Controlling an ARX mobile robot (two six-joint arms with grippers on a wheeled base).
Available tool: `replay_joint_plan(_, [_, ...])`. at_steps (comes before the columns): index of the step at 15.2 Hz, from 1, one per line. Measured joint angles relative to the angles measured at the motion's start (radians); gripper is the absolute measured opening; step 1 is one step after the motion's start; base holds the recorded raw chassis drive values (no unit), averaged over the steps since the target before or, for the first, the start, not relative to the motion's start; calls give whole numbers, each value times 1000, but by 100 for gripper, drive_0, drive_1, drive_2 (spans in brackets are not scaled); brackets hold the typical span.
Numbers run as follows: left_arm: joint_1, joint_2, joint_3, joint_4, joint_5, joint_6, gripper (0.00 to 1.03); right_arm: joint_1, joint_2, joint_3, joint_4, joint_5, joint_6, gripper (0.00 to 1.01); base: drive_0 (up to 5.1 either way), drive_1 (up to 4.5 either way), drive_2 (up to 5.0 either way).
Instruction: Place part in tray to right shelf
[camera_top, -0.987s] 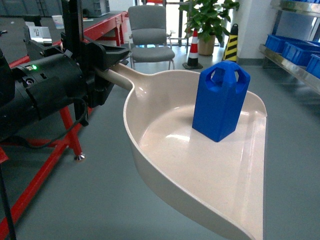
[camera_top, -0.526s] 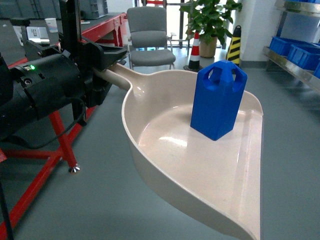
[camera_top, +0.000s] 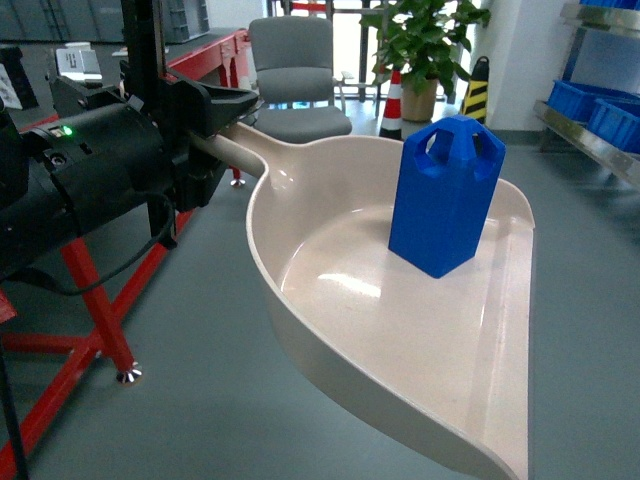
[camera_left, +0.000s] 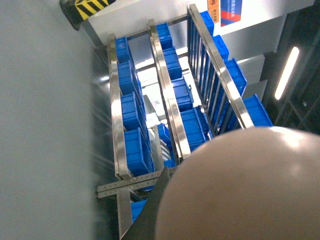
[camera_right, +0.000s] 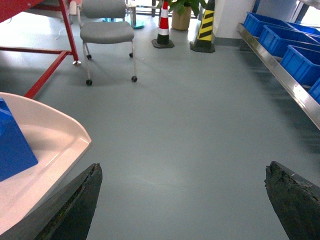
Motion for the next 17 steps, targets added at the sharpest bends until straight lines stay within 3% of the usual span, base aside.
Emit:
replay_joint_plan(4, [0, 0, 0, -3, 0, 0, 12, 0, 0, 0, -2, 0, 0, 98, -3, 425, -430])
replay_joint_plan(17, [1, -2, 2, -2, -3, 0, 12, 0, 0, 0, -1, 0, 0, 98, -171, -171, -171])
